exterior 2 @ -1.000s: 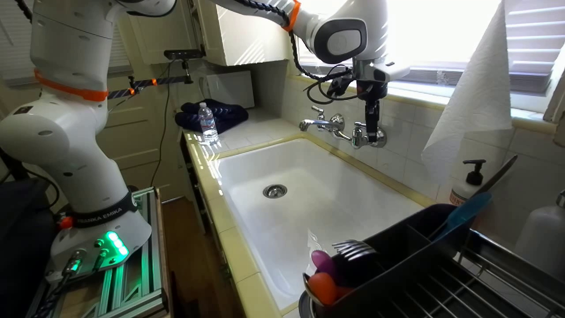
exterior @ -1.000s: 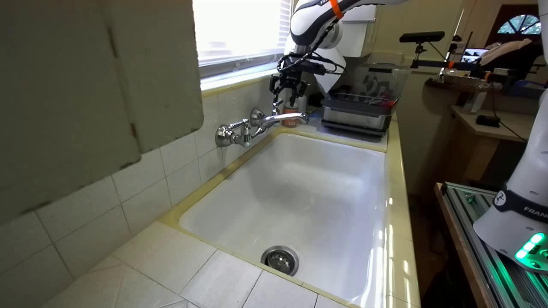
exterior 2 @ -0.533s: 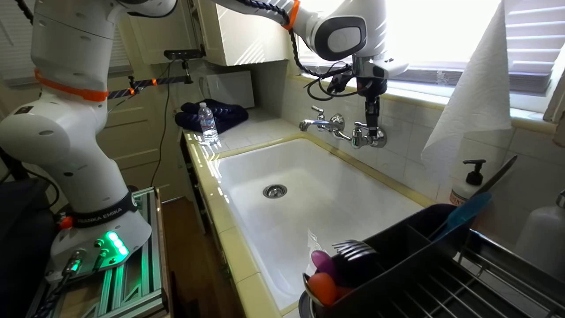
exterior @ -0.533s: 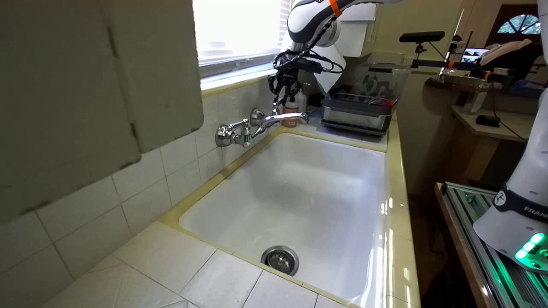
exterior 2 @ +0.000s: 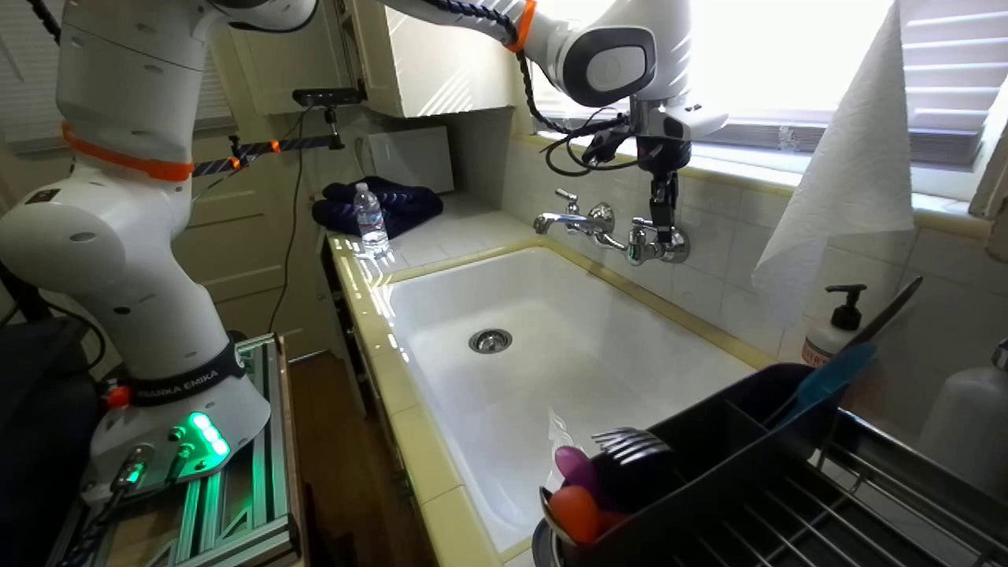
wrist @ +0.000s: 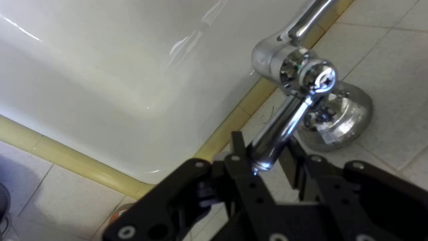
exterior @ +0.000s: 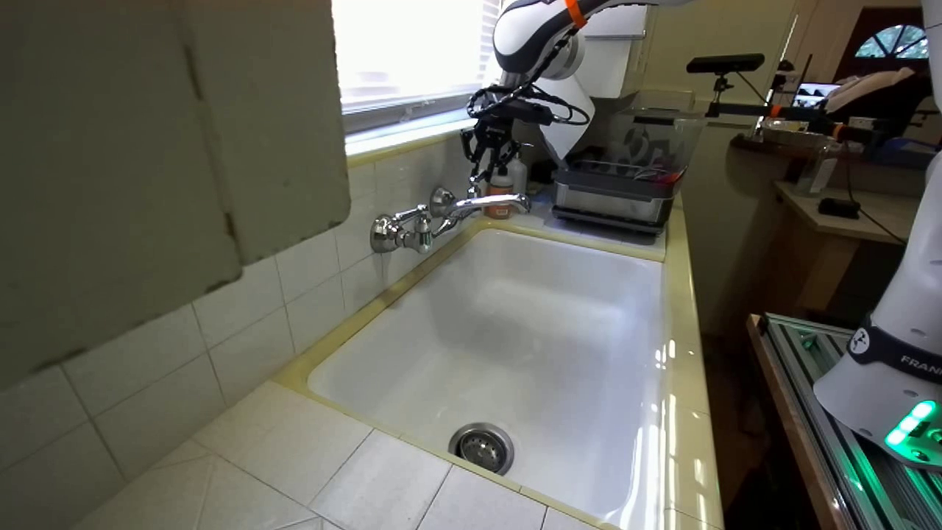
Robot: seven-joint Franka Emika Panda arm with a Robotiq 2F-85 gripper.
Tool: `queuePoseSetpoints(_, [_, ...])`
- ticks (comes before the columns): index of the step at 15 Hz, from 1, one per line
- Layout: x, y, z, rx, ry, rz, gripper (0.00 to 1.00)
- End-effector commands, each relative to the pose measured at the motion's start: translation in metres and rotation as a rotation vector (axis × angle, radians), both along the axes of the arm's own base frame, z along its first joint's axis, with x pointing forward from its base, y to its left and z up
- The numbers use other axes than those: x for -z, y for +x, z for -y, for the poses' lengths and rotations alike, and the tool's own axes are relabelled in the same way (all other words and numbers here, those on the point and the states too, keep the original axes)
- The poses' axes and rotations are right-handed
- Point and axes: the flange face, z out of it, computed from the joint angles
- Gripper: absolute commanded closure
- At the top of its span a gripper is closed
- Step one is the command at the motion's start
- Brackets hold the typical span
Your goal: Push the faucet handle on the right forwards then push the faucet to the left.
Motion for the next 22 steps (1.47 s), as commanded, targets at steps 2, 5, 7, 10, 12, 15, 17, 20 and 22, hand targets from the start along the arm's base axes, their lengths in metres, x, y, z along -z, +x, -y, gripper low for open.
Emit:
queuePoseSetpoints(2, [0.005, -0.031, -0.010, -0.028, 0.032, -0.146, 0.92])
queuePoseSetpoints(5, [0.003, -0.036, -0.009, -0.009, 0.016, -0.154, 0.92])
queuePoseSetpoints(7, [0.000, -0.041, -0.011, 0.006, 0.022, -0.155, 0.92])
queuePoseSetpoints(10, [-0.003, -0.052, -0.013, 0.009, 0.044, -0.153, 0.92])
queuePoseSetpoints(12, [-0.007, -0.061, -0.012, 0.016, 0.055, -0.149, 0.92])
queuePoseSetpoints(15, [-0.007, -0.068, -0.012, 0.024, 0.061, -0.140, 0.92])
queuePoseSetpoints(17, [-0.008, -0.070, -0.013, 0.028, 0.061, -0.130, 0.92])
queuePoseSetpoints(20, [-0.008, -0.073, -0.016, 0.027, 0.061, -0.117, 0.92])
queuePoseSetpoints(22, [-0.010, -0.075, -0.018, 0.019, 0.065, -0.102, 0.92])
